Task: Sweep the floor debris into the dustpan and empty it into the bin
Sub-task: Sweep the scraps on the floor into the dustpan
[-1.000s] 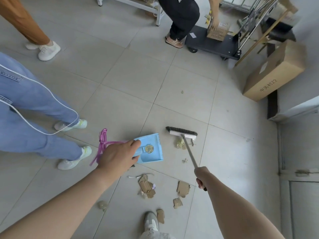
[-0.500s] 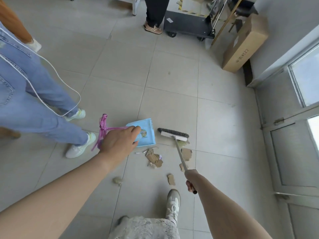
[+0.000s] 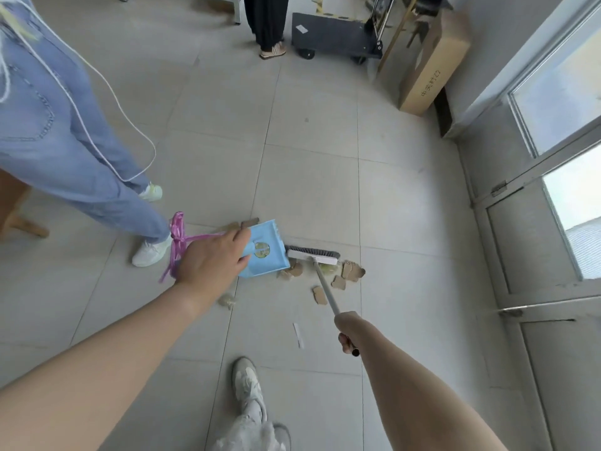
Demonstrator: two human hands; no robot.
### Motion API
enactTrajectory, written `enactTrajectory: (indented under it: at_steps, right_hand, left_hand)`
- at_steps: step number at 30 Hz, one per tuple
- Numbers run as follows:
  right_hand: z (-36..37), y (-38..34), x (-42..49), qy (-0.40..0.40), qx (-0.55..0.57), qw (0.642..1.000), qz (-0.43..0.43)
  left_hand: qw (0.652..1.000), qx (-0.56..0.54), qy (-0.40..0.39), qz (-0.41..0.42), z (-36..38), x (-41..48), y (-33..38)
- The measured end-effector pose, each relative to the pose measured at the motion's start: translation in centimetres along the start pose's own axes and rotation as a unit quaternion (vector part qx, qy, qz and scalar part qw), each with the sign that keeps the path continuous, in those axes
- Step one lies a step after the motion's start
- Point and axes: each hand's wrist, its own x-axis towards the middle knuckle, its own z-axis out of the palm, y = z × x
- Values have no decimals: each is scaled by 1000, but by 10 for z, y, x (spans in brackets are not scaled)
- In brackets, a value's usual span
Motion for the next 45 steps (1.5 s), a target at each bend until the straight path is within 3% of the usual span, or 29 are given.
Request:
enactTrajectory:
  at_steps: [8,16,20,23,24,26,29,31,40,45]
  right_hand:
    - [3,70,-36,70,29,995,-69]
    - [-14,40,-26,129,114,980,-96]
    - [-3,29,-4,111,125,984,-65]
    - [11,31,12,74,136,988,9]
    - [18,32,12,61,166,984,-11]
    - [37,27,-4,34,256,966,-28]
    - [58,20,-22,-7,344,936,78]
    - [73,13,-33,-46,383,918,96]
    - [137,-14,-109,-79,404,908,75]
    - [130,-21,-117,-37,388,918,77]
  left_hand:
    - [999,1,-35,-25,-11,-94,26]
    - [999,0,-33,-33,-11,-114,13]
    - [999,-9,-14,-34,2,-125,-2]
    - [999,-17,-9,-36,9,-132,-15]
    - [999,-22,-5,-36,10,-134,-19]
    - [999,-28,-7,-30,11,-139,-26]
    - [999,-25,-3,-23,8,-149,-33]
    - [999,-24,4,-23,3,-153,-37]
    - [999,-16,22,-16,-23,-156,-66]
    - [1000,-18,19,-4,-28,-154,-84]
